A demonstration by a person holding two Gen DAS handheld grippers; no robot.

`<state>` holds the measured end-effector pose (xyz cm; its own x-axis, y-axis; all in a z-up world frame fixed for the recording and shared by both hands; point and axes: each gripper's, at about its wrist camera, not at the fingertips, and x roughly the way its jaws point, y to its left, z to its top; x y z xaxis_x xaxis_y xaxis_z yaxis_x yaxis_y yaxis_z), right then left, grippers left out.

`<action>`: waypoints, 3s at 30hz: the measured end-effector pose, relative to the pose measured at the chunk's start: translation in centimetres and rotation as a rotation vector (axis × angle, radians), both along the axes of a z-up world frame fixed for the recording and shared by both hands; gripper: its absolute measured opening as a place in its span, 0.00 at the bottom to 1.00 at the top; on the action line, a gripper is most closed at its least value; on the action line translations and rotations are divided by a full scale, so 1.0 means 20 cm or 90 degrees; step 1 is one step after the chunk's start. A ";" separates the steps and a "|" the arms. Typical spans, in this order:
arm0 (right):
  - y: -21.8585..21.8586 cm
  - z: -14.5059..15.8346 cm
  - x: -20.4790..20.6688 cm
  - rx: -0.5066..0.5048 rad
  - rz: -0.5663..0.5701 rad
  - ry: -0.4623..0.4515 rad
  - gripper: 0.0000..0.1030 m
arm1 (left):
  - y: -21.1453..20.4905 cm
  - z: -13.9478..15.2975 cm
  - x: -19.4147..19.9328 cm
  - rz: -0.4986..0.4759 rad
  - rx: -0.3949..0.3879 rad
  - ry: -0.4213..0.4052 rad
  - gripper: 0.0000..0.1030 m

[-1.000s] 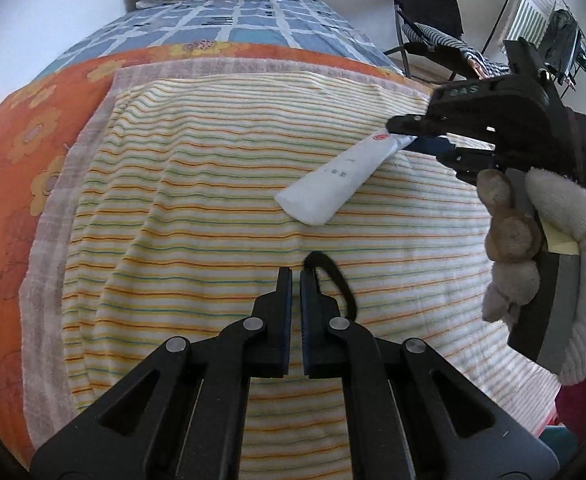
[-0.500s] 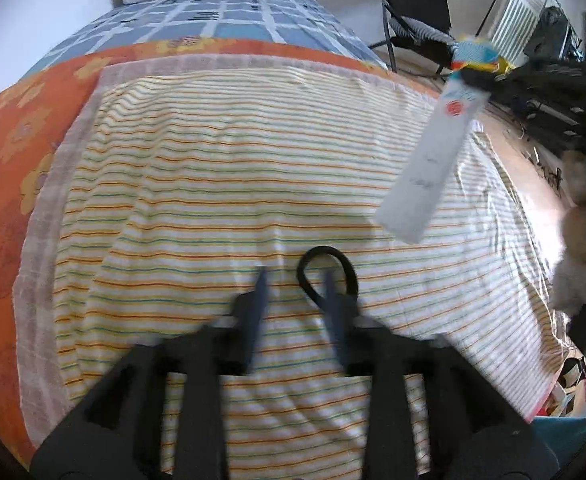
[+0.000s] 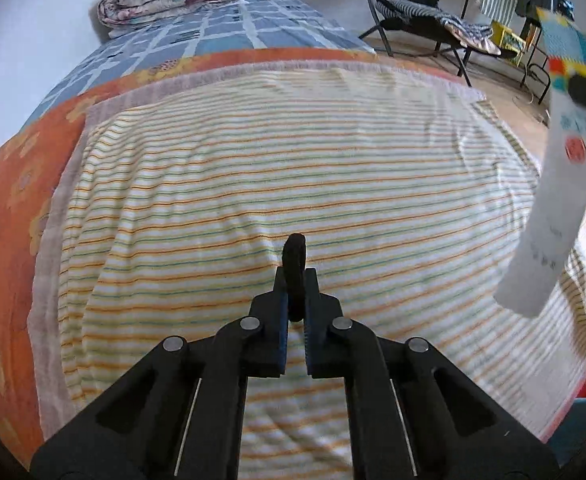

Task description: Collect trash

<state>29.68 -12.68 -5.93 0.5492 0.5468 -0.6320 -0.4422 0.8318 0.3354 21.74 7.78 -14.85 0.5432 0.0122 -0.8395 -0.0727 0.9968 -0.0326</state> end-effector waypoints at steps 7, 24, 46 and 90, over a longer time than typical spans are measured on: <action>-0.09 0.10 -0.26 -0.011 0.040 -0.028 0.02 | -0.03 0.21 -0.19 -0.010 -0.006 -0.028 0.04; -0.18 0.31 -1.01 -0.067 0.148 -0.120 0.02 | -0.37 0.59 -0.80 -0.080 -0.027 -0.065 0.04; -0.34 -0.10 -1.47 -0.084 0.141 -0.019 0.02 | -0.66 0.17 -1.29 -0.114 -0.066 0.050 0.04; -0.44 -0.34 -1.53 -0.134 0.106 0.023 0.95 | -0.54 0.13 -1.38 -0.010 -0.019 0.010 0.80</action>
